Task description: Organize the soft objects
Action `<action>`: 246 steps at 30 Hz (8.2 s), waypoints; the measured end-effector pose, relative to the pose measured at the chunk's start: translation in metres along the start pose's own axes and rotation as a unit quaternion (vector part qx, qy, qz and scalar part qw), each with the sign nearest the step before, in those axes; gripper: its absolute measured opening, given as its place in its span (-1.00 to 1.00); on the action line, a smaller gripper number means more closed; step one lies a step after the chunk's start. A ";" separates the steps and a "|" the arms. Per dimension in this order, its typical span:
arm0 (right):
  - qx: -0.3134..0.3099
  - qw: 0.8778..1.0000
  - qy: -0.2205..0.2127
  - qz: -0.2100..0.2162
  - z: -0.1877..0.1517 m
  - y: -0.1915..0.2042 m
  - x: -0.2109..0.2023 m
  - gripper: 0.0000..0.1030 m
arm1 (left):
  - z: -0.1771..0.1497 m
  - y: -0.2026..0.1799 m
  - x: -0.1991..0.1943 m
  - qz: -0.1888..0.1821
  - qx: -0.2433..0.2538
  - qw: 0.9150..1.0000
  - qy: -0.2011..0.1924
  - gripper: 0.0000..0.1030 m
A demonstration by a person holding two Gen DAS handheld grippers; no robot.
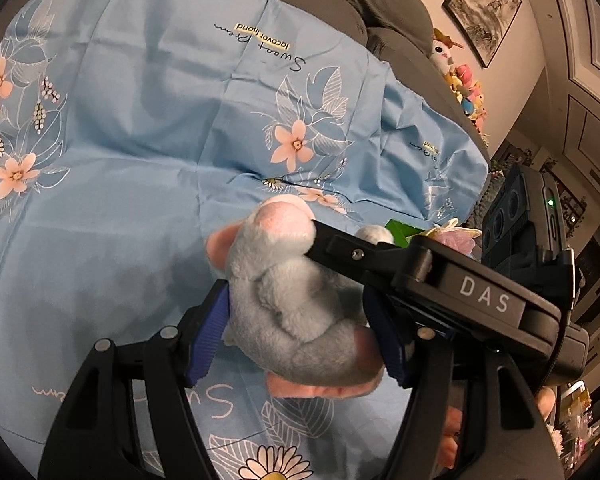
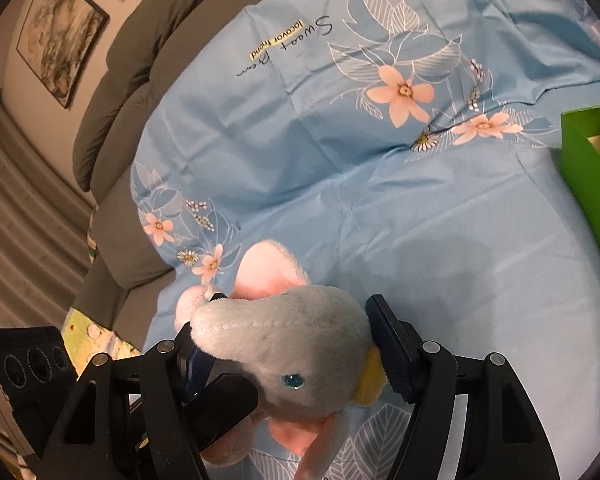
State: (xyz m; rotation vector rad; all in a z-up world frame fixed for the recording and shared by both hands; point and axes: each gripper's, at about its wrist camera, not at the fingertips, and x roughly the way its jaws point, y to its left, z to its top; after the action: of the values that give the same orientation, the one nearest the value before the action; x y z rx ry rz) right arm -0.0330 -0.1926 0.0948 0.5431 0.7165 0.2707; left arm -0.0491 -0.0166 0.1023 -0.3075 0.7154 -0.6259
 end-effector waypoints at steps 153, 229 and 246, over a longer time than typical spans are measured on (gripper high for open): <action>0.223 0.928 -0.082 -0.288 0.035 -0.266 -0.196 0.40 | -0.033 -0.259 0.205 -0.071 0.148 0.964 0.212 0.50; 0.175 0.887 -0.261 -0.340 0.025 -0.196 -0.300 0.80 | -0.028 -0.285 0.112 0.015 0.167 0.982 0.087 0.97; 0.133 0.898 -0.221 -0.355 0.031 -0.188 -0.279 0.80 | -0.016 -0.275 0.109 0.013 0.155 0.985 0.077 0.97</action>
State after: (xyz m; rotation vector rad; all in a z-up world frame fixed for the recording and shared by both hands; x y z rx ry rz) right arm -0.2047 -0.4752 0.1626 0.5407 0.4644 -0.6307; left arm -0.1134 -0.2991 0.1628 0.0375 0.7556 -0.7298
